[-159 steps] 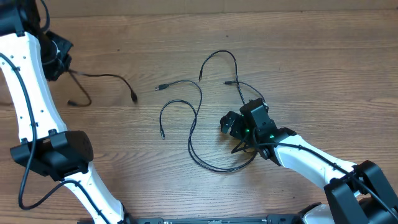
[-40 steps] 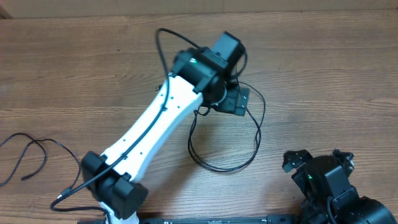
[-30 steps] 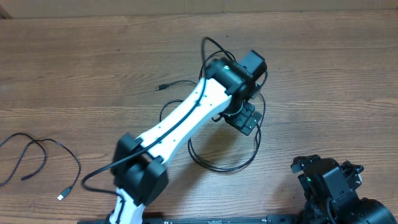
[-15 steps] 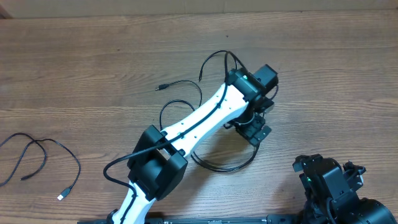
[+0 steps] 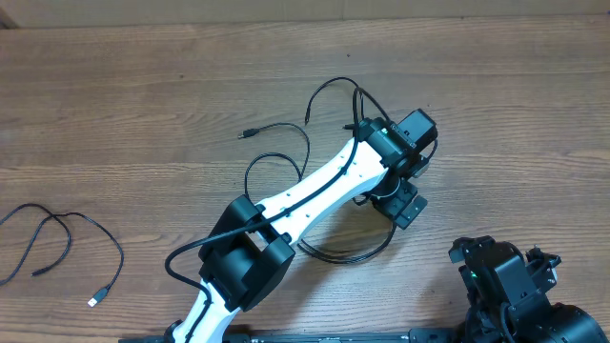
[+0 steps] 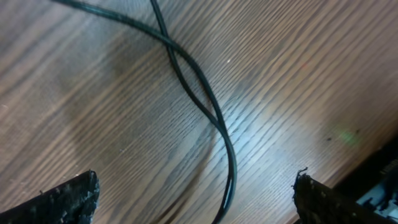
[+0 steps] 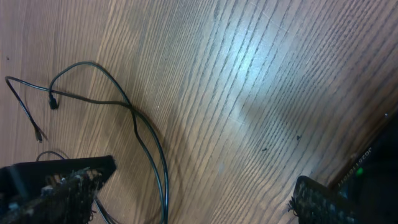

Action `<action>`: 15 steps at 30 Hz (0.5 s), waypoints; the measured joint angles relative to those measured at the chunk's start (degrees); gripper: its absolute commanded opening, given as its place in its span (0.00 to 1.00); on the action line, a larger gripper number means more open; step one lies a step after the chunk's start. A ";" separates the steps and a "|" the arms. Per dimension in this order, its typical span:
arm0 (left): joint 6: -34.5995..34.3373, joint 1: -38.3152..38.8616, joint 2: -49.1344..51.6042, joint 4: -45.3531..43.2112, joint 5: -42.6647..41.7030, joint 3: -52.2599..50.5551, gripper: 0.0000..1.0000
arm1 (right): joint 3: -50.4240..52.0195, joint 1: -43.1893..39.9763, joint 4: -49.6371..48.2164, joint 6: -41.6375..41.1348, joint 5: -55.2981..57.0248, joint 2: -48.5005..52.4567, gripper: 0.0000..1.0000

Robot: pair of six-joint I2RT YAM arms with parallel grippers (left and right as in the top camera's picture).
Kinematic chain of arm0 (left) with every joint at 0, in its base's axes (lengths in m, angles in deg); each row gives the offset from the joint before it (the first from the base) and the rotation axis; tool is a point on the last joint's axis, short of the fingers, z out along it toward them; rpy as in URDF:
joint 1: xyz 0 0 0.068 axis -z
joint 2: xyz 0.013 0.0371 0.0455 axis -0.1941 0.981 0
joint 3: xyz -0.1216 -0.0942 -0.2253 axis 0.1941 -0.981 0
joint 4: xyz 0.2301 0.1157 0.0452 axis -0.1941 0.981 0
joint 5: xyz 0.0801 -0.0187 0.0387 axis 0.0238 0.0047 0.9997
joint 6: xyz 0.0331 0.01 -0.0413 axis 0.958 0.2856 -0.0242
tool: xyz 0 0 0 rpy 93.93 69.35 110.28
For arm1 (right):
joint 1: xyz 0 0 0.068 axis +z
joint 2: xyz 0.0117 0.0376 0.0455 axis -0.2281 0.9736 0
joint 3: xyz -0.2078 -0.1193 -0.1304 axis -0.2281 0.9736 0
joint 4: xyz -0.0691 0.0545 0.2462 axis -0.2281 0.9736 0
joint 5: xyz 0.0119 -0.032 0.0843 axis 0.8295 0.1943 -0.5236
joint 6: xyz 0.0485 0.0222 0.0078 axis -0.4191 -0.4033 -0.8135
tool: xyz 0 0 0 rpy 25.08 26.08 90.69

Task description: Untangle cables

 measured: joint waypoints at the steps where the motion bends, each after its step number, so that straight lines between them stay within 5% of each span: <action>1: -0.31 0.00 0.00 -0.42 0.00 -0.85 0.91 | 0.00 0.00 -0.07 0.00 -0.02 0.00 1.00; 15: -2.75 0.79 0.00 -4.37 -0.15 -3.72 0.90 | 0.00 0.00 -0.04 -0.09 0.00 0.00 1.00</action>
